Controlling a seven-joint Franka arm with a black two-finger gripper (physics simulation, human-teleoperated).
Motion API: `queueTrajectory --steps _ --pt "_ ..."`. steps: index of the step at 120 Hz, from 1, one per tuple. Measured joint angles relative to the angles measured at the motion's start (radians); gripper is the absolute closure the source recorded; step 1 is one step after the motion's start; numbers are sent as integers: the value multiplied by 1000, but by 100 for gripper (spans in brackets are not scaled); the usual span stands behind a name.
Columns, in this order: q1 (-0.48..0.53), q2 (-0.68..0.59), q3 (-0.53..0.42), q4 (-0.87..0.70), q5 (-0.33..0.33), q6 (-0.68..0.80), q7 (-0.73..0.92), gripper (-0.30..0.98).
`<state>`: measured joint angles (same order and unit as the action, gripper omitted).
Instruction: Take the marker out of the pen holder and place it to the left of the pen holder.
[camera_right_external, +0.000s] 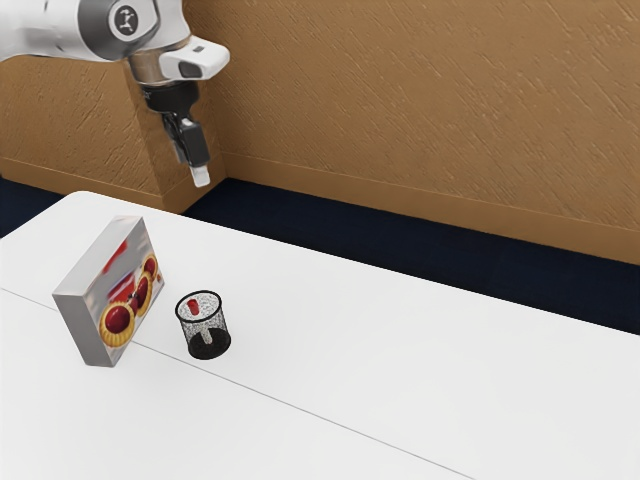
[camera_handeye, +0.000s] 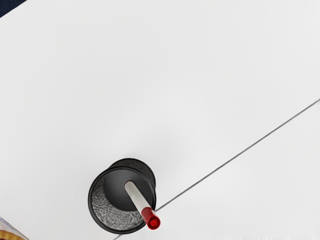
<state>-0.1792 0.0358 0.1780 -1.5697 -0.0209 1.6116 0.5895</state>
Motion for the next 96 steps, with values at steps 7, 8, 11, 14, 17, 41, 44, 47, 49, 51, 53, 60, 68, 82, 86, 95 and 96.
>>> queueTrajectory --steps 7,8,11,14,17,41,44,47,49,51,53,60,68,82,86,95,96 --pt "-2 0 0 0 0 0 27 0" --pt "-3 0 0 0 0 1 31 0" --pt "-3 0 0 0 0 1 41 0" --pt "-4 0 0 0 0 1 51 0" --pt "-4 -1 0 -1 1 0 61 0" --pt "82 -118 -120 -284 95 37 121 0" --pt "70 -150 -126 -357 110 67 127 0" --pt "51 -181 -130 -432 122 103 133 0" --pt "39 -204 -132 -490 129 134 137 0" --pt "30 -226 -133 -546 135 167 140 0" --pt "25 -245 -134 -593 141 200 144 0" --pt "20 -276 -136 -685 154 296 156 0" --pt "27 -284 -138 -720 159 363 167 0" --pt "29 -286 -138 -775 166 430 185 0" --pt "29 -271 -137 -773 175 444 190 0" --pt "32 -217 -134 -741 191 469 200 0" --pt "34 -211 -134 -738 192 471 201 0"
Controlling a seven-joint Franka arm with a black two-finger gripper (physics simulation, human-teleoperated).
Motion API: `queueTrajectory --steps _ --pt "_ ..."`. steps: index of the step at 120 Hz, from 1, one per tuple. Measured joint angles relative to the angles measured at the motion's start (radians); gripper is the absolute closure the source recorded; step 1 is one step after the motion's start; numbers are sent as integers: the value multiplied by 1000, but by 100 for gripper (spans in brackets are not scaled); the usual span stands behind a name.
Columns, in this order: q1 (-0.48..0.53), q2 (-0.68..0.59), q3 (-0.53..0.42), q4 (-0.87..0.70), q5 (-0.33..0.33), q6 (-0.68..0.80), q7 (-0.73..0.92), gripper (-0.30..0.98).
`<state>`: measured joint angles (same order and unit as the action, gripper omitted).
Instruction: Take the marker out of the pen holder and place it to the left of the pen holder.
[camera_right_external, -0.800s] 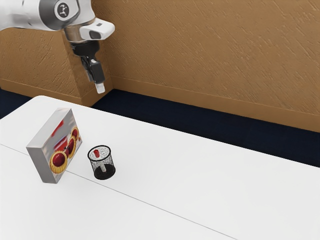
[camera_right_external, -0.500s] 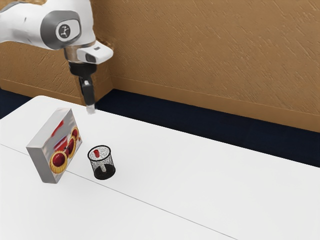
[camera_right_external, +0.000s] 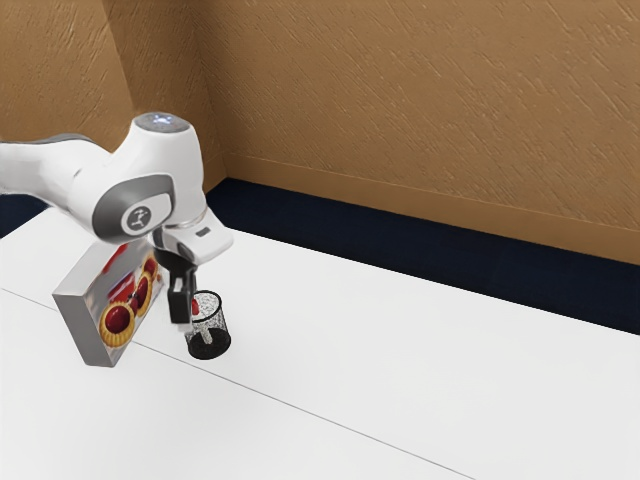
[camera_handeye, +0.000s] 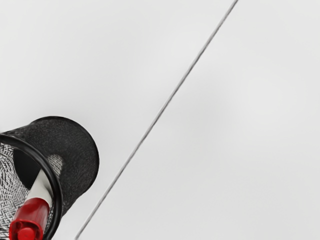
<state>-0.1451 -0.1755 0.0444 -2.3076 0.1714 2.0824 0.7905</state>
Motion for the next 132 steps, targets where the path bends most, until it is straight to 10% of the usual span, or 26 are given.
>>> queueTrajectory --steps 110,132 --pt "129 305 0 185 -46 62 148 0" --pt "130 303 1 187 -56 62 170 40"
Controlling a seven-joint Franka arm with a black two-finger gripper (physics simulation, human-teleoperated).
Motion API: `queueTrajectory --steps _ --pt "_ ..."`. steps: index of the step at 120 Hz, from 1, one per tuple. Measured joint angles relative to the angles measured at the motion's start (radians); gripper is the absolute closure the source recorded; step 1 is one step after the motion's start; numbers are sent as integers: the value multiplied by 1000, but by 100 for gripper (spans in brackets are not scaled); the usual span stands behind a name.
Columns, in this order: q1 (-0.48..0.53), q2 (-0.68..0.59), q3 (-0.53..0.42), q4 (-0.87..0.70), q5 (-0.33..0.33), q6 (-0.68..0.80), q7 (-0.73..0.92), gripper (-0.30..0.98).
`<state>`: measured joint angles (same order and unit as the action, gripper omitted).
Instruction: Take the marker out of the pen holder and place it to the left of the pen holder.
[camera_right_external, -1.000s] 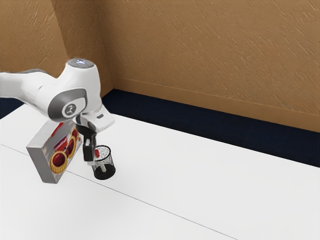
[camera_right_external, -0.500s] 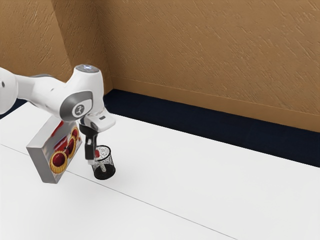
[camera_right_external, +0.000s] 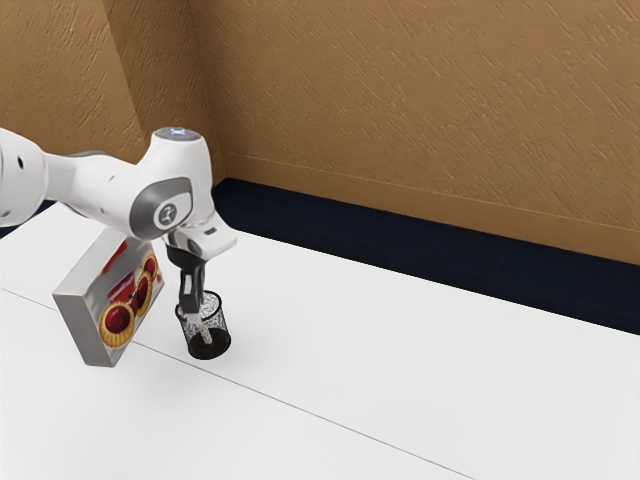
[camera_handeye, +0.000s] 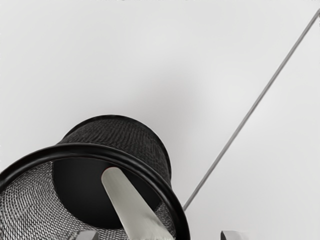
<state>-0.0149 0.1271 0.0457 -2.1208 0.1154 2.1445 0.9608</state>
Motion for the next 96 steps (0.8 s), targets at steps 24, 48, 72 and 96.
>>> queueTrajectory --steps 24,48,72,96 --pt "5 -11 0 0 -1 1 17 68" --pt "34 -131 -3 5 4 -16 36 74" --pt "68 -258 0 288 8 -300 57 77" --pt "361 -233 -2 449 41 -656 40 77"
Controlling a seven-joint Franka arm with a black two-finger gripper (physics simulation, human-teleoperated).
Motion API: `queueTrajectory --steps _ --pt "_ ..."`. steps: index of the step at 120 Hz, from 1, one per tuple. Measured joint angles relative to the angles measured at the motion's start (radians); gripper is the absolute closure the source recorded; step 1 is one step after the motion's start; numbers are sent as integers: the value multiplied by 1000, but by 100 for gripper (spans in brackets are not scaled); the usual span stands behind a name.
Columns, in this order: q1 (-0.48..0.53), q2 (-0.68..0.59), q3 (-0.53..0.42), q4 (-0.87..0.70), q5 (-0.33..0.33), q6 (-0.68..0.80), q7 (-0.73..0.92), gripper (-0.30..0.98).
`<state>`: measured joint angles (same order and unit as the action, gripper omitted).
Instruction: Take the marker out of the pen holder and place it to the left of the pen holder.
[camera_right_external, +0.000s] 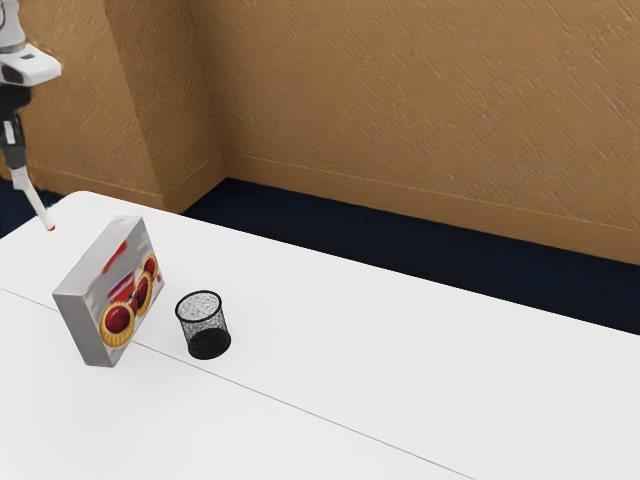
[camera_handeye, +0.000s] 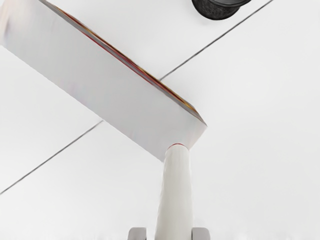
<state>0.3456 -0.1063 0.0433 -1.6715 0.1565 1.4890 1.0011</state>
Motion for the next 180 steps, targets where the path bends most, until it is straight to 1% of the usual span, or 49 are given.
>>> queueTrajectory --steps 8,20,36,45,52,73,93,121,158,164,180 --pt "42 51 1 12 21 -86 -19 77" --pt "93 186 5 120 55 -226 -64 77" --pt "76 413 57 268 74 -393 -130 76" --pt "73 521 110 316 75 -462 -162 75" --pt "73 579 143 334 74 -502 -185 75" --pt "76 768 162 441 34 -570 -249 76" --pt "120 853 163 459 -14 -586 -302 76" --pt "153 931 162 461 -46 -569 -354 76" --pt "164 971 162 461 -71 -483 -400 74" --pt "164 973 162 461 -73 -474 -406 71" --pt "164 975 162 461 -78 -461 -422 45"
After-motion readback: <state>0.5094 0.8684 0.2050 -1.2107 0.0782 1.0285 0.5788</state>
